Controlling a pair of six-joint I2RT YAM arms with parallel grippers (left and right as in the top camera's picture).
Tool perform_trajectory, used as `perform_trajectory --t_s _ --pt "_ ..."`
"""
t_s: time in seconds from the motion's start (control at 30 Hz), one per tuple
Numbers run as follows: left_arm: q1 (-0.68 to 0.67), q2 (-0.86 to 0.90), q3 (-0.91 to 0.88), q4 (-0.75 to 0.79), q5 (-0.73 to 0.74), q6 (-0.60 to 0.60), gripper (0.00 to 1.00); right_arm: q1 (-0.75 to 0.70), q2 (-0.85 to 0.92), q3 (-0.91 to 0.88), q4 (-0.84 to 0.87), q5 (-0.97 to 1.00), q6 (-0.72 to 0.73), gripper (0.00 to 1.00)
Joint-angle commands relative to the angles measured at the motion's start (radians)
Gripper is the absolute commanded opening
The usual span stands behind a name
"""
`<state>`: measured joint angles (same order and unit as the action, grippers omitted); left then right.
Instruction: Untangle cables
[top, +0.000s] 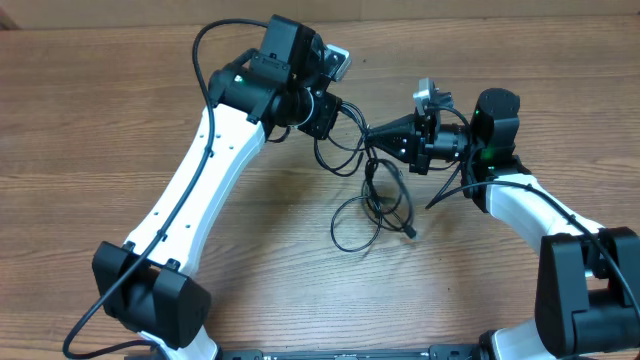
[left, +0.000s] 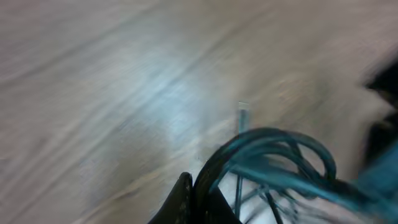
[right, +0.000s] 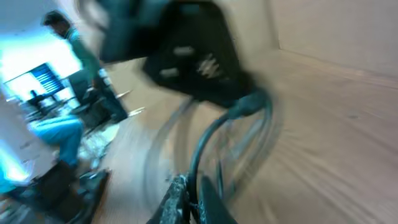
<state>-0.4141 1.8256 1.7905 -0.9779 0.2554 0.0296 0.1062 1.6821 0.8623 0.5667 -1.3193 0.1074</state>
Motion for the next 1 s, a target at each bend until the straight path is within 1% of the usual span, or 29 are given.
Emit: perform_trajectory --t_s 0.0,0.17,0.23,0.27,0.3,0.37,0.4,0.47,0.5,0.57,0.7,0.83,0.9,0.97 --pt "0.021 0.047 0.017 0.014 -0.132 0.001 0.04 0.005 -0.017 0.008 0.008 -0.135 -0.012 0.04" --pt "0.021 0.065 0.017 0.006 -0.124 0.0 0.04 0.005 -0.017 0.008 0.008 -0.138 -0.012 0.04" --pt "0.021 0.065 0.017 0.0 -0.087 0.001 0.04 0.004 -0.017 0.008 0.002 -0.107 -0.01 0.04" --pt "0.021 0.065 0.017 -0.005 -0.061 0.001 0.04 0.004 -0.017 0.008 -0.003 -0.076 -0.003 0.05" --pt "0.021 0.065 0.017 -0.012 -0.024 0.001 0.04 0.004 -0.017 0.008 -0.021 -0.023 0.0 0.09" --pt "0.021 0.065 0.017 -0.029 0.022 0.002 0.04 0.004 -0.017 0.008 -0.056 0.053 0.006 0.09" --pt "0.021 0.064 0.017 -0.038 0.04 0.005 0.04 0.004 -0.017 0.008 -0.075 0.097 0.024 0.12" --pt "0.021 0.063 0.018 -0.059 0.094 0.042 0.04 0.004 -0.017 0.008 -0.11 0.159 0.054 0.22" --pt "0.022 0.059 0.019 -0.076 0.139 0.08 0.04 0.004 -0.017 0.008 -0.128 0.159 0.057 0.34" --pt "0.023 0.049 0.019 -0.089 0.141 0.102 0.04 0.004 -0.017 0.008 -0.141 0.159 0.081 0.38" --pt "0.024 0.011 0.025 -0.088 0.125 0.106 0.04 0.004 -0.017 0.008 -0.173 0.16 0.097 0.39" --pt "0.031 -0.046 0.066 -0.095 0.074 0.106 0.04 0.004 -0.017 0.008 -0.286 0.261 0.098 0.43" --pt "0.032 -0.074 0.079 -0.095 0.075 0.106 0.04 0.005 -0.017 0.008 -0.351 0.326 0.099 0.49" --pt "0.032 -0.106 0.089 -0.091 0.074 0.106 0.04 0.006 -0.017 0.008 -0.398 0.339 0.101 0.55"
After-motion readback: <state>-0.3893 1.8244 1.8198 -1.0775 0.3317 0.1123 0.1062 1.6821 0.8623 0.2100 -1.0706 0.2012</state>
